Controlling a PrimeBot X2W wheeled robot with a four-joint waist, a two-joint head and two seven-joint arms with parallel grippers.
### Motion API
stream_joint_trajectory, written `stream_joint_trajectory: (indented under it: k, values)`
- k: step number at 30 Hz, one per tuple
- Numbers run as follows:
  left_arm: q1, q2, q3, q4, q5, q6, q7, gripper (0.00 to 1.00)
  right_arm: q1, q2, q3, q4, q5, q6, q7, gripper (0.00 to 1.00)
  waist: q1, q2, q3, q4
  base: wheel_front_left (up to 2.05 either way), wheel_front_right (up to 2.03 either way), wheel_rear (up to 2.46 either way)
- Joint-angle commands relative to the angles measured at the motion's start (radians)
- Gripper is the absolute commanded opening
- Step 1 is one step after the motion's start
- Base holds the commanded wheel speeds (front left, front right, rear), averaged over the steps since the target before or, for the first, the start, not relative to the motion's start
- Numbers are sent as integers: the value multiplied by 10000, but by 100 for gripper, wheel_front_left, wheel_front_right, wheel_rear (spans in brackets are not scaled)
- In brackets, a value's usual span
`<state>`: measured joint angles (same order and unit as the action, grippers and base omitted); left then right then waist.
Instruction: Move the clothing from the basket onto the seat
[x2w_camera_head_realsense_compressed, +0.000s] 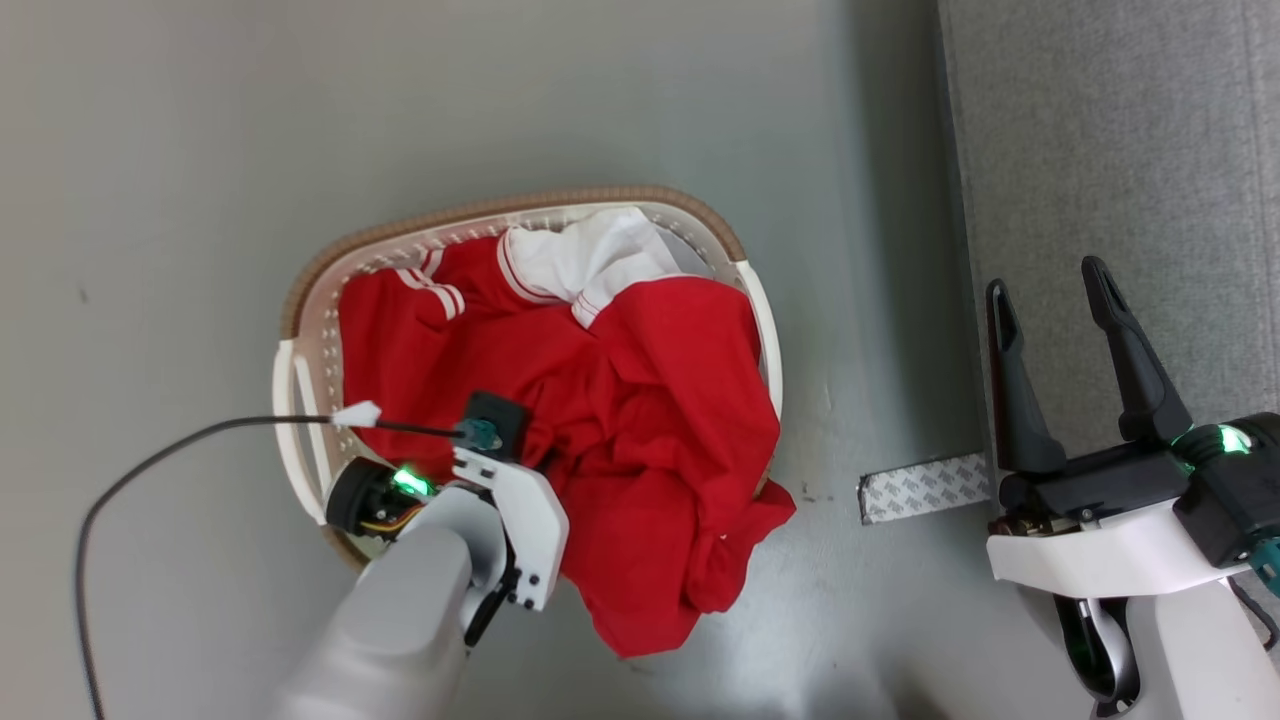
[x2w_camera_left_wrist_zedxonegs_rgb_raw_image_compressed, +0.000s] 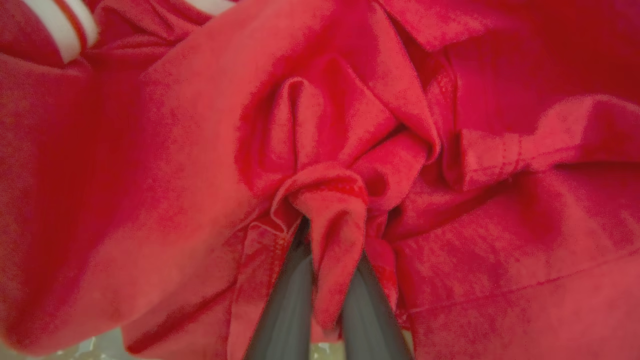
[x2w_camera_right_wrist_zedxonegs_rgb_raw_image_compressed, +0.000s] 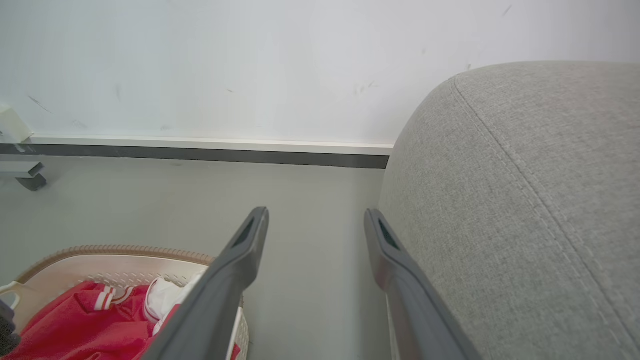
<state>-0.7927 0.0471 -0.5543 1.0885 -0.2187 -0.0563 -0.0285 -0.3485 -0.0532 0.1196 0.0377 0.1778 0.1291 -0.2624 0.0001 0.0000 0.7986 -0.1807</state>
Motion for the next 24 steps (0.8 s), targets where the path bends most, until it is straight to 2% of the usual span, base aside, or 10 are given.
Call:
stream_joint_trajectory:
  k: [1,2,9,16,24]
  values:
    - [-45,64,137,-7,-344,55,-181,0,-72,25,10,75,-16,29,-31,100,-1,0,-98,22,0,0,0]
    - [2,72,186,-8,-409,157,-309,0,-94,27,34,128,24,29,-31,100,-1,0,-204,32,0,0,0]
    - [438,62,-156,-753,-1290,117,-1279,0,117,21,-135,461,230,29,-34,100,-1,0,-1620,388,0,0,0]
    - [893,54,-467,-1441,-1815,453,-1871,0,613,17,-241,823,437,29,-34,100,-1,0,-3770,891,0,0,0]
    - [1630,79,-238,-2180,-2374,834,-2166,0,1615,21,-500,1139,547,29,-33,100,-1,0,-5916,1394,0,0,0]
